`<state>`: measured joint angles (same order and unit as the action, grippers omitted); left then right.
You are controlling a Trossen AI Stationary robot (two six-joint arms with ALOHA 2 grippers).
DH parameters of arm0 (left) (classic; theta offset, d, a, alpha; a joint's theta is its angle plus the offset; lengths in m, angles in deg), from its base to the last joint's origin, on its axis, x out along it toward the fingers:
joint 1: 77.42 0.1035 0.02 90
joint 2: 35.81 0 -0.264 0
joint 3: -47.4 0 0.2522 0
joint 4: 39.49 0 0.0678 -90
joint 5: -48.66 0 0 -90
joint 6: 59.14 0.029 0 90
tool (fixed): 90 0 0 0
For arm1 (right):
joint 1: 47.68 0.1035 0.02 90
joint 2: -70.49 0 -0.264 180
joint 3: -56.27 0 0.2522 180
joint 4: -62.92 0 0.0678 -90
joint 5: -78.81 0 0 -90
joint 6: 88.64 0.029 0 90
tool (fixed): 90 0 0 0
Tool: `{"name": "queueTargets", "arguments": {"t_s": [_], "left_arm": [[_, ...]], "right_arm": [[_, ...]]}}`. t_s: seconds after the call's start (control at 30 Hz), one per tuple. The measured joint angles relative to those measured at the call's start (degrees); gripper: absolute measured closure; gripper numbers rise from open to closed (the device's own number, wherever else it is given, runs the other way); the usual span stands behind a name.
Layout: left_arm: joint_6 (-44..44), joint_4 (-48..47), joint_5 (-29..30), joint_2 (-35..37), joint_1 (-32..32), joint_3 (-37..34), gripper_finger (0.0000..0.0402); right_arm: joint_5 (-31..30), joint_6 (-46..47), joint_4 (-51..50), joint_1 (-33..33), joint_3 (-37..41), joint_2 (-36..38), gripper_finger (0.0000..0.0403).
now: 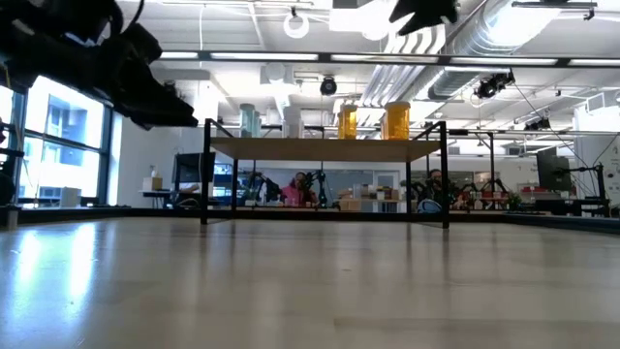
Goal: Pick and place medicine bottles onto shelf by color
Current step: Return to Home Position
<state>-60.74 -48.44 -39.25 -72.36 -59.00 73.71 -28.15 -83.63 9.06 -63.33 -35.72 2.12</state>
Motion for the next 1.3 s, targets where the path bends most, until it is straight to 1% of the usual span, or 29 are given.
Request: {"name": "queueTargets", "arguments": {"t_s": [0.1, 0.23, 0.37, 0.43, 0.53, 0.7, 0.9, 1.0, 1.1, 1.17, 1.3], "left_arm": [[-1.24, 2.85, -0.04, 2.26, 0.00, -2.36, 0.0147], [-3.06, 3.17, -0.63, 4.99, 0.00, -3.64, 0.0147], [-4.39, 6.35, -6.62, 7.65, -0.04, -5.28, 0.0147], [-4.95, 9.91, -7.80, 8.87, -0.09, -7.12, 0.0147], [-5.76, 12.24, -7.19, 10.82, -0.04, -8.99, 0.0147], [-7.26, 14.43, -7.15, 13.99, -0.04, -11.58, 0.0147], [-8.32, 14.89, -8.56, 15.64, -0.07, -11.95, 0.0147], [-7.30, 14.89, -10.33, 15.64, -0.07, -11.95, 0.0147], [-5.12, 14.85, -10.45, 15.64, -0.07, -11.93, 0.0147], [-3.50, 14.87, -10.46, 15.64, -0.07, -11.93, 0.0147], [-0.38, 14.76, -10.45, 15.61, -0.07, -11.91, 0.0147]], "right_arm": [[-2.65, 3.98, 5.31, 2.76, 9.42, 9.43, 0.0171], [-7.10, 8.71, 10.66, 6.60, 20.41, 21.16, 0.0171], [-13.02, 13.43, 11.88, 11.05, 30.04, 31.45, 0.0171], [-15.41, 14.82, 12.89, 13.45, 34.74, 36.09, 0.0171], [-18.17, 16.18, 15.01, 16.62, 41.00, 43.04, 0.0171], [-20.19, 18.36, 17.61, 20.71, 48.45, 52.52, 0.0171], [-22.30, 17.10, 23.73, 23.74, 56.40, 59.19, 0.0171], [-22.31, 15.46, 27.70, 24.74, 60.19, 60.59, 0.0171], [-22.14, 12.75, 32.64, 25.57, 64.19, 61.02, 0.0171], [-21.26, 10.85, 36.87, 26.09, 66.98, 61.02, 0.0171], [-17.46, 8.23, 44.56, 26.93, 72.07, 61.02, 0.0171]]}}
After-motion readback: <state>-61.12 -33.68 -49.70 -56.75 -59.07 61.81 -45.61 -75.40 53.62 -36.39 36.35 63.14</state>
